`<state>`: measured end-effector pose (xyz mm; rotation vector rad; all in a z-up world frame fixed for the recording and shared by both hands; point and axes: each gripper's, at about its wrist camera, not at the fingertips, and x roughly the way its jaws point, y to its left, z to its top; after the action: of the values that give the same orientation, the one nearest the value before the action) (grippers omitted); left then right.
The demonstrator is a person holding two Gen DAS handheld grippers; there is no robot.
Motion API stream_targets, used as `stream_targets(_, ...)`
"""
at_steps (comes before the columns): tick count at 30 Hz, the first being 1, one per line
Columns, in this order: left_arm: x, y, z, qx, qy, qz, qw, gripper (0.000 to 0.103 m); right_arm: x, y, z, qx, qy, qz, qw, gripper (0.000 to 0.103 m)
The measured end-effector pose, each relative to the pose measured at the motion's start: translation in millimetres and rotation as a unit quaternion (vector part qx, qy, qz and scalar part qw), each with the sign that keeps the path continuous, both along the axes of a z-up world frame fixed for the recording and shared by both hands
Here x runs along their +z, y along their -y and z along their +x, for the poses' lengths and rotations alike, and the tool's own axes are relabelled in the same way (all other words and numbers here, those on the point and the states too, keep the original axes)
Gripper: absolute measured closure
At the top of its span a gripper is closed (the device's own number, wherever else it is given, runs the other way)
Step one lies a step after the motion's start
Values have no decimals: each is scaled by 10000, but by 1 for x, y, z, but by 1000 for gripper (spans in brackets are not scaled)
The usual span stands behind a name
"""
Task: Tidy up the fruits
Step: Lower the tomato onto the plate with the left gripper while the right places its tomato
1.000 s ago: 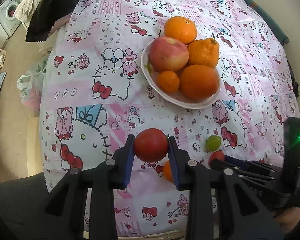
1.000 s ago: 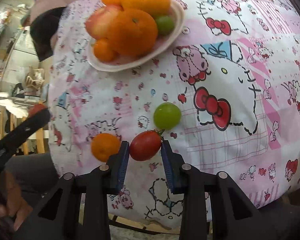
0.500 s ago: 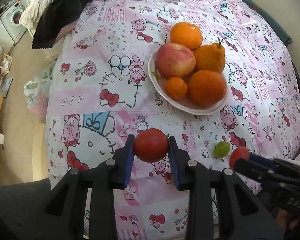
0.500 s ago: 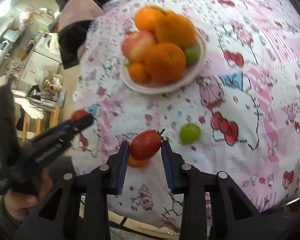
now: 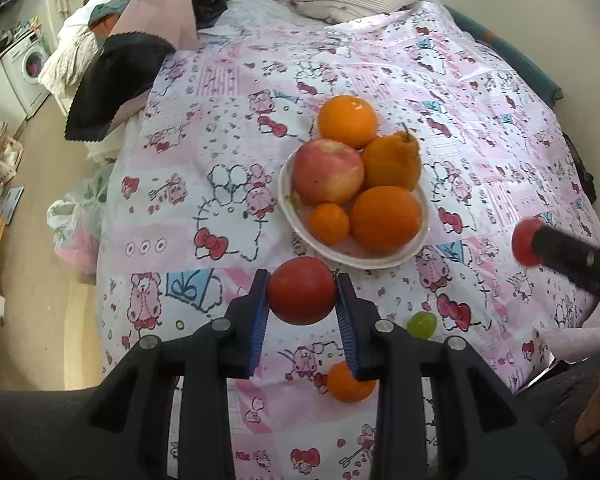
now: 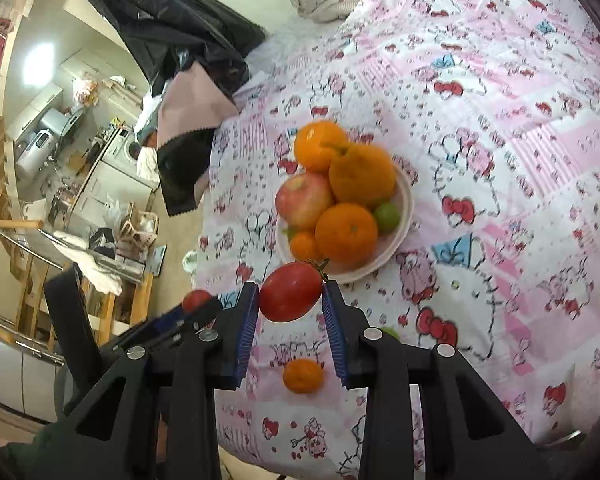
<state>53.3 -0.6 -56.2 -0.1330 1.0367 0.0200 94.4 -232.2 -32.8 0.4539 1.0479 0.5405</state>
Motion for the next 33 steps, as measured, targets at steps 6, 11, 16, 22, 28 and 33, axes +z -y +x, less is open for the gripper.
stream_targets(6,5,5,8,-107,-15,-91,9999,75,8,15,26,-231,109,30,9997,68)
stream_targets(11,7,7,19,-93,-108,-259,9996,75,7,14,47,-251,119,-70,9996,68)
stream_targets(16,17,8,36,-149,-65,-245,9996,75,0,14,70,-225,21,-149,9996,68)
stream_targets(22,21,7,65,-326,-135,-61,9994,75,-11,8,92,-173,-105,-274,9994,68)
stream_targets(28,15,5,95,-447,-317,16,9985,75,-22,-3,105,-54,-241,-317,9992,68)
stream_targets(33,2,-2,117,-382,-425,-189,9982,75,-34,-7,115,7,-522,-43,9986,68)
